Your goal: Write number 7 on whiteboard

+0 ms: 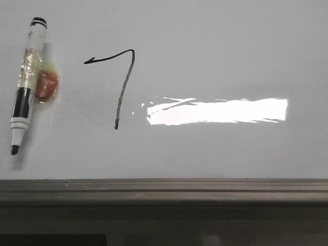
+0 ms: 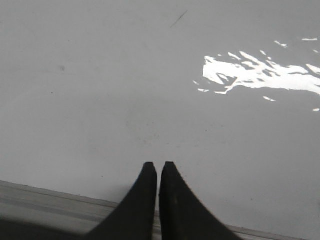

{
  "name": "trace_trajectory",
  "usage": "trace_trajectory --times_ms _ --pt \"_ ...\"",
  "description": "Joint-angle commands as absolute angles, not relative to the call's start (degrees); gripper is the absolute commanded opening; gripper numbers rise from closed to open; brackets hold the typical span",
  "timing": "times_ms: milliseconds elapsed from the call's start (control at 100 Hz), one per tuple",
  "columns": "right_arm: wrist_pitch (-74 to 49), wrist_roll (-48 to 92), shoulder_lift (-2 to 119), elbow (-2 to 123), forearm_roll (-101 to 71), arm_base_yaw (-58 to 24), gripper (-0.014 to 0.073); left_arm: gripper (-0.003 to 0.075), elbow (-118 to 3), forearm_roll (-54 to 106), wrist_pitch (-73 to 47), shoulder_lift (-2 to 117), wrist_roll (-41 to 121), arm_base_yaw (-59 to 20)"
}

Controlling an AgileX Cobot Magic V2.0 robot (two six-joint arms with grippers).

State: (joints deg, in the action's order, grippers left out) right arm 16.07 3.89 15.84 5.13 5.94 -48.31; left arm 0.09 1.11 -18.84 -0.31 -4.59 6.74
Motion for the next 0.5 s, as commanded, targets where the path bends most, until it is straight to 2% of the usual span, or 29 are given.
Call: trace_trajectory --times_ms 0,250,490 --pt "20.6 4.3 16.2 6.7 5.6 -48.4 -0.0053 -0.002 1.4 1.7 -15.6 -2.0 -4.4 6.8" --pt "20.9 4.3 16.5 5.0 5.6 -47.9 -0.0053 -0.002 1.4 1.7 -15.6 -2.0 -4.4 6.8" --pt "21.6 4.3 21.6 3.1 6.3 -39.3 -0.0053 -0.002 1.4 1.7 -15.6 -2.0 -4.4 6.8"
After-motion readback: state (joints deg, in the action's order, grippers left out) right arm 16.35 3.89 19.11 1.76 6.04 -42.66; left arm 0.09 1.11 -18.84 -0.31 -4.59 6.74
